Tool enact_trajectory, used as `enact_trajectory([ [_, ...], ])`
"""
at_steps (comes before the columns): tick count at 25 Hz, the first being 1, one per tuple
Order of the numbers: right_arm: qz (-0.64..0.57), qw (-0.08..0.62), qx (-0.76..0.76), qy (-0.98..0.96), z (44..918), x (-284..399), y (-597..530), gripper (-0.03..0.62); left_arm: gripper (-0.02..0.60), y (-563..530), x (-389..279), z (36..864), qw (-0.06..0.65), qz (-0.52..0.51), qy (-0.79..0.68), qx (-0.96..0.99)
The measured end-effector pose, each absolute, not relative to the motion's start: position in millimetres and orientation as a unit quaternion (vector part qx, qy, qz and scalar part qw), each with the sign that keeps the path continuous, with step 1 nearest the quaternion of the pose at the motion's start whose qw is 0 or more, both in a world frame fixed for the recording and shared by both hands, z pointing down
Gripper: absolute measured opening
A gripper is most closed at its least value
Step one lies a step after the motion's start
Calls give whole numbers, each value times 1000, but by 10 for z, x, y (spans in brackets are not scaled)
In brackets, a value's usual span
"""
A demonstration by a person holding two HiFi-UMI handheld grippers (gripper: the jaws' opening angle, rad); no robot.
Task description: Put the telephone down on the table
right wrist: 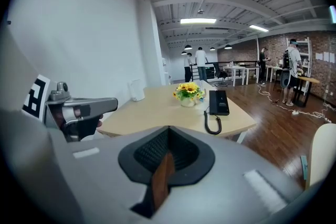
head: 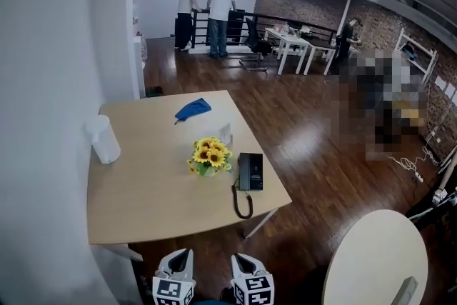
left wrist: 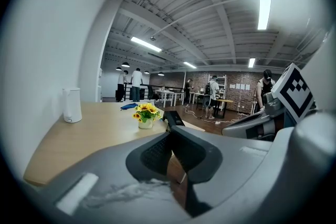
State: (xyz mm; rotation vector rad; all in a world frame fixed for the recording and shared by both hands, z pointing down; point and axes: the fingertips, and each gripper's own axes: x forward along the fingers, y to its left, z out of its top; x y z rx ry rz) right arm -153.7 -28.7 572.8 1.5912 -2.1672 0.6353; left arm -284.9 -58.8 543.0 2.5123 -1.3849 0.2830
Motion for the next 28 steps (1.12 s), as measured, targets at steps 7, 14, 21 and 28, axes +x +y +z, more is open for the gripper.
enact_trajectory([
  [7, 218, 186, 568, -772, 5706, -1510, -331, -9, 14, -590, -2860, 5508, 132, 109, -480, 860],
  [14, 212, 185, 566, -775, 5669, -1520, -356, -9, 14, -597, -2888, 5523, 136, 107, -485, 857],
  [21, 215, 185, 567, -774, 5680, -1536, -330, -9, 14, -583, -2900, 5541, 139, 104, -483, 858],
  [28, 218, 184, 568, -772, 5716, -1544, -313, -9, 14, -579, -2898, 5579, 142, 102, -480, 860],
])
